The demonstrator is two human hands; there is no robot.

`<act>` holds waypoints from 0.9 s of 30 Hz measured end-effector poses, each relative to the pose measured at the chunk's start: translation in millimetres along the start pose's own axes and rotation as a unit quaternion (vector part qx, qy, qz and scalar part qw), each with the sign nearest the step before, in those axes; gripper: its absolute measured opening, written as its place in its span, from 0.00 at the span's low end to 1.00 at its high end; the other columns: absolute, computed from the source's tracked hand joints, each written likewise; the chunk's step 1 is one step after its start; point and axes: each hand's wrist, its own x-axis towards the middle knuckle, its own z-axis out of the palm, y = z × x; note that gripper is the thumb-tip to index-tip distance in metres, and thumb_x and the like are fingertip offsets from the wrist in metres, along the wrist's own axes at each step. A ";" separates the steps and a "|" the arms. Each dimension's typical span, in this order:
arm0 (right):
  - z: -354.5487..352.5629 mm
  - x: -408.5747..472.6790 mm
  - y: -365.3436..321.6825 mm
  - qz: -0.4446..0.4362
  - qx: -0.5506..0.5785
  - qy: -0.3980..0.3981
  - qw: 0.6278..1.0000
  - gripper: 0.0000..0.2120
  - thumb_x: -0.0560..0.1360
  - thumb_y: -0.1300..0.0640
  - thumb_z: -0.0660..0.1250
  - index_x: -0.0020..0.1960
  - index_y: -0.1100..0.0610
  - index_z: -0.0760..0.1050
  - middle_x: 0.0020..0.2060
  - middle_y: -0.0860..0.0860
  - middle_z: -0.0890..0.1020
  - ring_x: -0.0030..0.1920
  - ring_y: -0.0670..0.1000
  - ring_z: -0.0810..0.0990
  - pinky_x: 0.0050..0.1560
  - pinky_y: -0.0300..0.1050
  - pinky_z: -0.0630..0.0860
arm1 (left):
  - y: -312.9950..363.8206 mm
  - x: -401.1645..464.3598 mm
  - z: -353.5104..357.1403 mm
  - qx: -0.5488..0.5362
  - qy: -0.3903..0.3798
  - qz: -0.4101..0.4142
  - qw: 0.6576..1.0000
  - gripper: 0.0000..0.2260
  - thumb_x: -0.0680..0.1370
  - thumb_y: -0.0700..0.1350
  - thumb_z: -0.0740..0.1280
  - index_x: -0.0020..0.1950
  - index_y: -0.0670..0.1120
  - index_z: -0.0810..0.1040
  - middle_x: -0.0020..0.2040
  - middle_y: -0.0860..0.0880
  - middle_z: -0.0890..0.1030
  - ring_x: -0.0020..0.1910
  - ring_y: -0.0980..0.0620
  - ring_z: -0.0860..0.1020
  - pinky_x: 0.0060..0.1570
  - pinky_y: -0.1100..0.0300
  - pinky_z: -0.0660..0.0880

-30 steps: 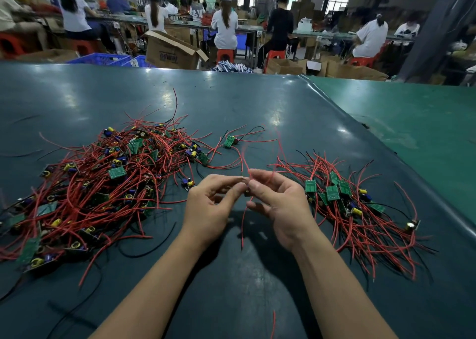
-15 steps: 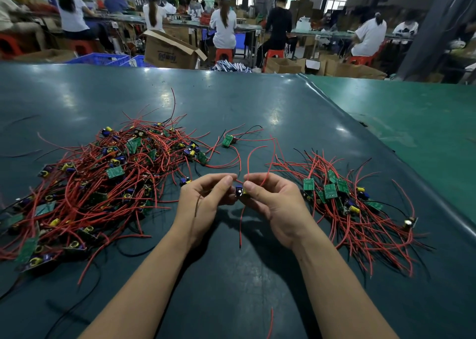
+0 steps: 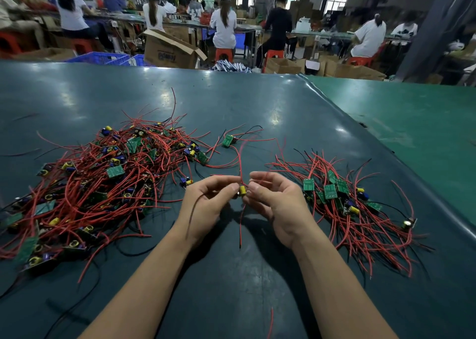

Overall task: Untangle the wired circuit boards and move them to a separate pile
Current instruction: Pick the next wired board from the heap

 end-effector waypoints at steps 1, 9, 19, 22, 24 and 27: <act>0.0 -0.2 -0.4 -0.005 0.001 0.000 1.000 0.08 0.74 0.73 0.67 0.47 0.63 0.79 0.39 0.55 0.81 0.37 0.50 0.82 0.39 0.39 0.81 | -0.6 1.1 0.0 -0.007 0.012 0.000 1.000 0.07 0.74 0.36 0.72 0.51 0.42 0.84 0.44 0.47 0.86 0.41 0.56 0.81 0.43 0.65 0.76; -1.6 -2.7 -3.1 -0.002 -0.025 -0.060 0.998 0.06 0.75 0.69 0.68 0.50 0.61 0.79 0.42 0.55 0.84 0.37 0.51 0.83 0.37 0.43 0.81 | -1.1 3.3 -2.9 -0.175 0.001 -0.059 0.983 0.16 0.63 0.40 0.76 0.50 0.42 0.84 0.49 0.41 0.85 0.50 0.48 0.83 0.53 0.60 0.79; -0.9 -4.9 -3.0 -0.023 -0.103 -0.084 0.991 0.04 0.74 0.67 0.70 0.46 0.61 0.79 0.36 0.55 0.83 0.34 0.50 0.81 0.37 0.42 0.81 | 1.1 3.1 -2.3 -0.118 0.032 -0.060 0.991 0.16 0.59 0.51 0.78 0.43 0.45 0.85 0.40 0.46 0.85 0.36 0.53 0.80 0.37 0.65 0.77; 3.0 -3.9 -1.5 -0.097 -0.121 -0.022 0.988 0.03 0.75 0.68 0.69 0.48 0.62 0.79 0.35 0.57 0.81 0.33 0.50 0.79 0.34 0.41 0.80 | 2.9 2.3 -0.3 -0.109 0.057 -0.063 0.990 0.12 0.63 0.45 0.77 0.44 0.45 0.84 0.40 0.46 0.84 0.36 0.53 0.79 0.38 0.64 0.77; 4.8 -3.8 -2.1 -0.137 -0.097 0.002 0.986 0.06 0.76 0.69 0.67 0.52 0.62 0.78 0.34 0.56 0.81 0.32 0.50 0.79 0.33 0.41 0.79 | 3.6 2.9 0.5 -0.108 0.070 -0.078 0.989 0.06 0.70 0.38 0.74 0.46 0.44 0.84 0.41 0.44 0.84 0.36 0.52 0.78 0.38 0.64 0.76; 12.8 -3.7 -6.2 -0.159 -0.083 -0.018 0.984 0.07 0.76 0.69 0.67 0.53 0.62 0.78 0.33 0.55 0.82 0.33 0.52 0.80 0.35 0.43 0.80 | 4.8 4.1 -0.4 -0.149 0.088 -0.089 0.981 0.06 0.75 0.33 0.69 0.49 0.42 0.82 0.40 0.45 0.84 0.33 0.54 0.78 0.35 0.66 0.76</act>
